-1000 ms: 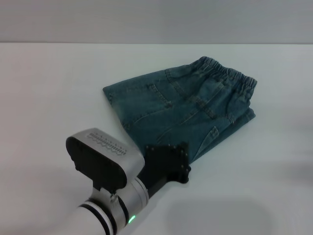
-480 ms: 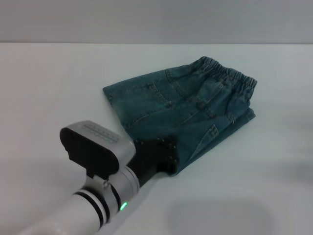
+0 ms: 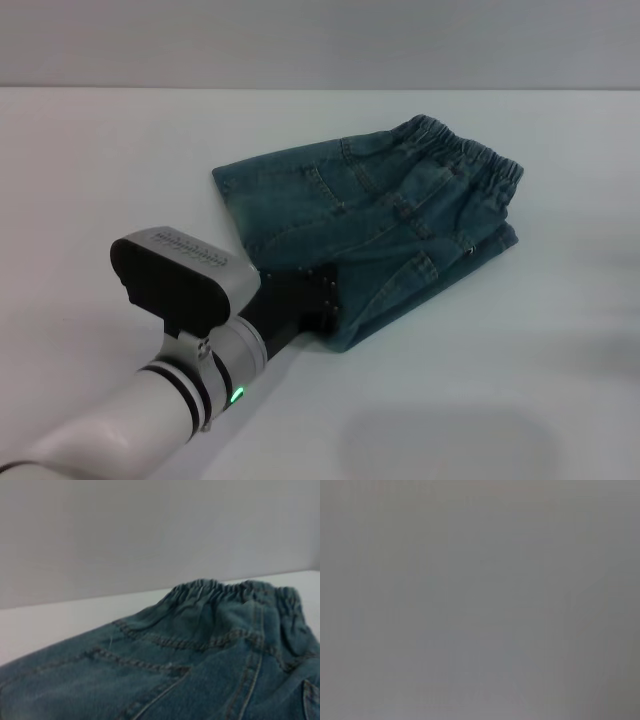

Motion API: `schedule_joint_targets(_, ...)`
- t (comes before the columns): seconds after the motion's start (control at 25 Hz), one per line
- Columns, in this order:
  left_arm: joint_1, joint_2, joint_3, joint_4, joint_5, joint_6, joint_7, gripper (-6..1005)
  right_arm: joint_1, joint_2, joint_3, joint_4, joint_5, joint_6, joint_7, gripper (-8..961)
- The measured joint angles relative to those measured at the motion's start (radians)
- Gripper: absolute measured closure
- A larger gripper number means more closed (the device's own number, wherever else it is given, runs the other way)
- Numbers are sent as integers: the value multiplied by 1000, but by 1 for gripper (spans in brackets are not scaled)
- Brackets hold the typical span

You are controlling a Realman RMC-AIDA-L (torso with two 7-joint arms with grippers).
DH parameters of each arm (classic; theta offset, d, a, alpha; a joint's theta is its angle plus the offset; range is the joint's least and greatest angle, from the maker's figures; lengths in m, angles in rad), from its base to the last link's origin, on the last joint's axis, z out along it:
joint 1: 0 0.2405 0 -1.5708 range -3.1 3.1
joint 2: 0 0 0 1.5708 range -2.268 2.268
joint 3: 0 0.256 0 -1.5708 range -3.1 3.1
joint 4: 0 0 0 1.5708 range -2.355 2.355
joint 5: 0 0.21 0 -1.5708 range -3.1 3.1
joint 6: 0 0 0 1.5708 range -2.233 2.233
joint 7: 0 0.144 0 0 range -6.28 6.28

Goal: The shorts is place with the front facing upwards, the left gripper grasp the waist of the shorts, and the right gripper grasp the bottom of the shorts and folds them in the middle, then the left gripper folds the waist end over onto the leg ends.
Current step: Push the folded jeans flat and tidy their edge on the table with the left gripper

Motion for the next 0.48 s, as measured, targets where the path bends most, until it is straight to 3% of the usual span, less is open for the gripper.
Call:
schedule_joint_targets(0.12,-63,-6,-8,72,-11,12,-45,986,-8,0,0,9,0,0,0,953)
schedule_joint_targets(0.48,-116,-4,-20,117,-45,12,-47,981,-13,1,-1,16,0,0,0,952)
